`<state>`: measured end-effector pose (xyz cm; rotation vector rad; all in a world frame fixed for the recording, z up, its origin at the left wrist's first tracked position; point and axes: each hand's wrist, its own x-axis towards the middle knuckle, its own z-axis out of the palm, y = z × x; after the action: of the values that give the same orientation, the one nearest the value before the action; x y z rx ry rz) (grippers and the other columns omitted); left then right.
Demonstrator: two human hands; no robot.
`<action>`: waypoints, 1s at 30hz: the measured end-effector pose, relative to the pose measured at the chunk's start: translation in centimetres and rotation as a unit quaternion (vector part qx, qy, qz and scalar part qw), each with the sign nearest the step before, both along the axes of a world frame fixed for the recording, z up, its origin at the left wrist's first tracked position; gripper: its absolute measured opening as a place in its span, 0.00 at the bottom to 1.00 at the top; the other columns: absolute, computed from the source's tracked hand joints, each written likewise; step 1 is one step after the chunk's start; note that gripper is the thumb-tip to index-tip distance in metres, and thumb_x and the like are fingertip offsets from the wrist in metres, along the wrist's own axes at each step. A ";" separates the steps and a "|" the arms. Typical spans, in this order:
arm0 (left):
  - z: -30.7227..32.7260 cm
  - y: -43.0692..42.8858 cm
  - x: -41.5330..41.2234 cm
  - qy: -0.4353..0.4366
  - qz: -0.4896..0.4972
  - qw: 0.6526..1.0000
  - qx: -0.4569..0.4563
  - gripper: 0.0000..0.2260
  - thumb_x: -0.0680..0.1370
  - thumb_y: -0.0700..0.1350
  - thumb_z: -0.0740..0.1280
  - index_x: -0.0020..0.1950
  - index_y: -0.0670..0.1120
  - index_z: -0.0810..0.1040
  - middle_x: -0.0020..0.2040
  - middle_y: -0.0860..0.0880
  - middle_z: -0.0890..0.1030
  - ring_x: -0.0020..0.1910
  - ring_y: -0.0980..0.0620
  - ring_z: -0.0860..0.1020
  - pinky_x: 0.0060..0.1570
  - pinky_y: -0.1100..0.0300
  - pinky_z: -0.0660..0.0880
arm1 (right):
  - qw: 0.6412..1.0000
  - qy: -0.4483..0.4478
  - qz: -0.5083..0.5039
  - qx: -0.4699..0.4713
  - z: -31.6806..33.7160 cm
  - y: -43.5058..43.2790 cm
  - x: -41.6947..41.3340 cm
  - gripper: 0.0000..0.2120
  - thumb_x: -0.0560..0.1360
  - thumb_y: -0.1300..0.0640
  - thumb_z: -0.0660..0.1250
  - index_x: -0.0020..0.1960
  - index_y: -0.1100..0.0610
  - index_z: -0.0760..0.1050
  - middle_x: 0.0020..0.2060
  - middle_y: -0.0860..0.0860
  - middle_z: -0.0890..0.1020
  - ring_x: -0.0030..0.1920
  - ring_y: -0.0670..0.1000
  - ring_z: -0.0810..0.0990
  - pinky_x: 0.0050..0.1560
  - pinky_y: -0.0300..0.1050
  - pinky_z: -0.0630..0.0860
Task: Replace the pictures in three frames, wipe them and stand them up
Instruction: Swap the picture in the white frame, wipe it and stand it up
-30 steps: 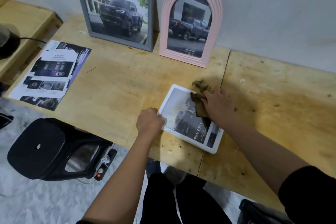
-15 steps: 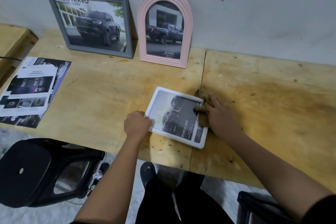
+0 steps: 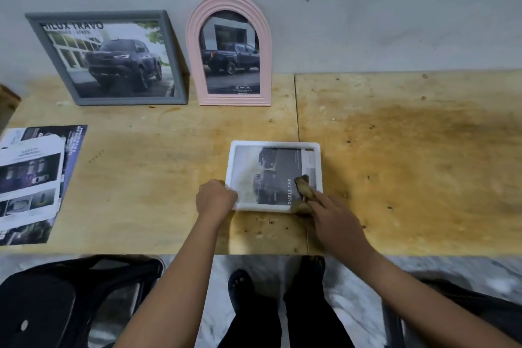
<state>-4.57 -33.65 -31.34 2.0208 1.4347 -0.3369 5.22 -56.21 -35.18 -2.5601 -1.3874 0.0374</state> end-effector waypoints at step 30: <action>-1.4 0.0 -2.6 -0.123 -0.091 0.985 -0.079 0.06 0.74 0.41 0.64 0.38 0.44 0.68 0.35 0.50 0.71 0.37 0.49 0.71 0.30 0.61 0.64 | 0.955 0.244 -0.060 0.158 1.0 5.0 -6.7 0.11 0.75 0.59 0.62 0.52 0.61 0.79 0.56 0.54 0.74 0.55 0.49 0.73 0.59 0.33 0.66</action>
<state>-7.13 -33.62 -32.79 1.9906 1.0443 -0.2584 -1.50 -51.23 -34.23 -2.1648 -0.9615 0.3686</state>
